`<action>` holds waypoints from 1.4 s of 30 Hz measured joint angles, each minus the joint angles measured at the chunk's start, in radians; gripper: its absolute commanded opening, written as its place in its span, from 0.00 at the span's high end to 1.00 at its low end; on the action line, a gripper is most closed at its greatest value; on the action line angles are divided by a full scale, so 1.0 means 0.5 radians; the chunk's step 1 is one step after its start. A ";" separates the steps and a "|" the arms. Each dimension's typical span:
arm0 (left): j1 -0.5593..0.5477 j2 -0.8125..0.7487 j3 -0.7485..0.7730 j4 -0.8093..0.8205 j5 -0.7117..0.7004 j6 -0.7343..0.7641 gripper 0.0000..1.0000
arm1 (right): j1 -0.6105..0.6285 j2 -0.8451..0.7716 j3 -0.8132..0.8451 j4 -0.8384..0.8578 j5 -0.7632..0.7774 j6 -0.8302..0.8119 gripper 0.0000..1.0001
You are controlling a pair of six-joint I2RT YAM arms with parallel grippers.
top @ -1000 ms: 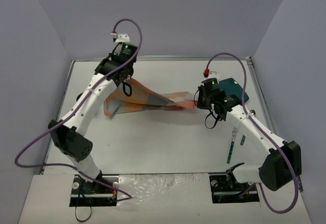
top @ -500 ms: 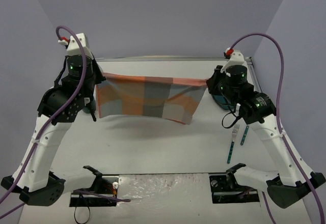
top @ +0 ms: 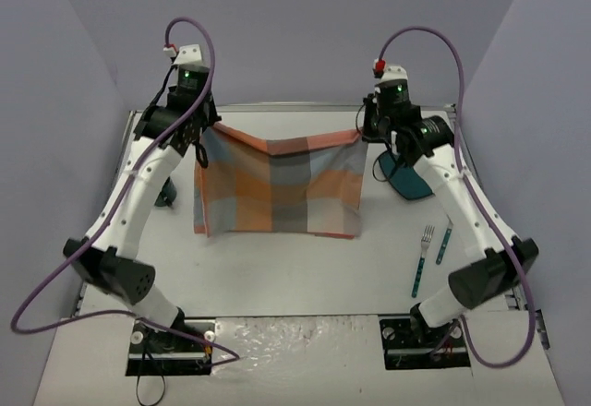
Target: Set the dinner table for one person
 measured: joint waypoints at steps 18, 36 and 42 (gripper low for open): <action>0.193 0.056 -0.034 0.733 0.621 0.047 1.00 | -0.149 0.033 0.008 0.669 -0.005 -0.252 1.00; 0.175 -0.461 -2.302 1.377 0.649 -0.498 1.00 | -0.142 -0.156 -1.928 1.096 -0.157 0.232 1.00; 0.144 -0.721 -2.316 1.313 0.638 -0.612 0.82 | -0.142 -0.190 -1.964 1.069 -0.157 0.346 0.92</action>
